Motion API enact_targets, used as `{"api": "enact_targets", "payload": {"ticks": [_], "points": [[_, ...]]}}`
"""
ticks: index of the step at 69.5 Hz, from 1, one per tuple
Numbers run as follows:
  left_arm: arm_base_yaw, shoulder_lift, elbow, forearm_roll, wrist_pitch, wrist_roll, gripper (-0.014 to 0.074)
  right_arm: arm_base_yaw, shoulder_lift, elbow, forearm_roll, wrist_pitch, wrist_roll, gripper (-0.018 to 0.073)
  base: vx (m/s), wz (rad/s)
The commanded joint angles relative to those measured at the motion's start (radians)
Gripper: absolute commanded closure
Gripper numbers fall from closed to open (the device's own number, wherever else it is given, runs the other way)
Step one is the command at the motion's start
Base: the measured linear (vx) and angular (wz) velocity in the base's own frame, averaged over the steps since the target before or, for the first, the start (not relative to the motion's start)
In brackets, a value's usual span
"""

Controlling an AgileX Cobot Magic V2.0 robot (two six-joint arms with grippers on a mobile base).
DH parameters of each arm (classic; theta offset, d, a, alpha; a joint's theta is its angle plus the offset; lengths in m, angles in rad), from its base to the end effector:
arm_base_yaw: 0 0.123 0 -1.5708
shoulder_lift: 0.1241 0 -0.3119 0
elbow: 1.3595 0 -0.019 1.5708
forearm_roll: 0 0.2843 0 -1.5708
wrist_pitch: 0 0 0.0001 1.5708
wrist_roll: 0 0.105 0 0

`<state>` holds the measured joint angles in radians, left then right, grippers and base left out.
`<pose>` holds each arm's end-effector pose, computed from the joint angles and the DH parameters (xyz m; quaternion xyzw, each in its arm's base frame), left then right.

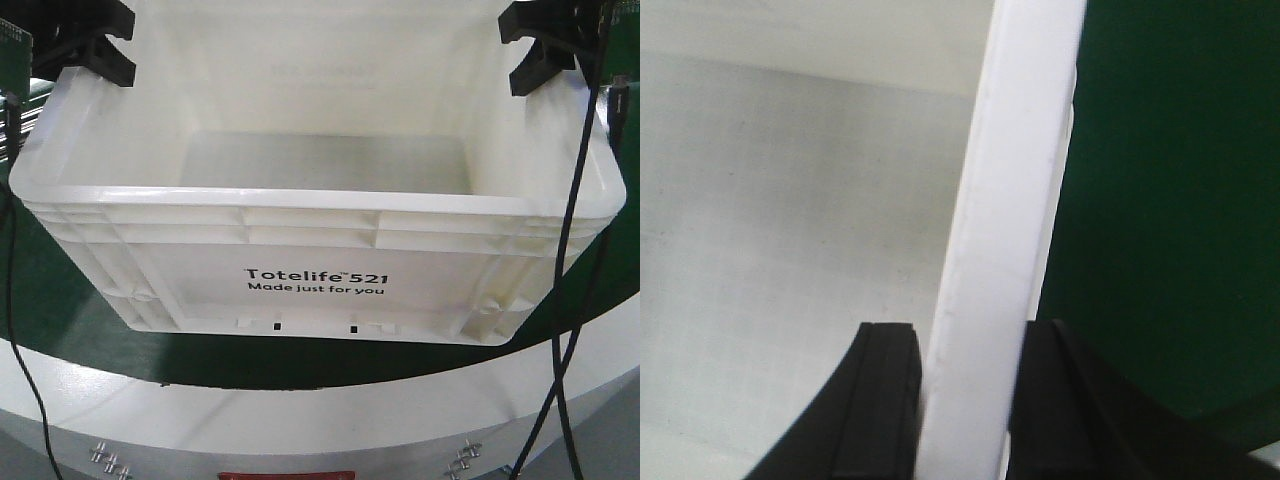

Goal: Place moving items into box and shelve
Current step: 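Hold the crate raised with both grippers while the base drives away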

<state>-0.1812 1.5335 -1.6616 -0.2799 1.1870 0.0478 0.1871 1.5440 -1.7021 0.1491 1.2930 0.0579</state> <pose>0.3483 -0.0912 0.4300 0.0964 0.9413 -0.1582 0.2823 0.3446 0.0805 0.4310 -0.0610 0.9614 0.1054 0.2468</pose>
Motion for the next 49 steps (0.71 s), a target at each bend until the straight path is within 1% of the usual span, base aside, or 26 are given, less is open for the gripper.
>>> {"api": "enact_targets", "payload": {"ticks": [1,49], "points": [[-0.034,-0.063,-0.04,-0.274,-0.091,0.006,0.0601,0.019,-0.053,-0.044,0.227,-0.081,-0.01,0.0564,0.0,0.0],[-0.034,-0.063,-0.04,-0.273,-0.091,0.006,0.0601,0.019,-0.053,-0.044,0.227,-0.079,-0.01,0.0564,0.0,0.0]]}}
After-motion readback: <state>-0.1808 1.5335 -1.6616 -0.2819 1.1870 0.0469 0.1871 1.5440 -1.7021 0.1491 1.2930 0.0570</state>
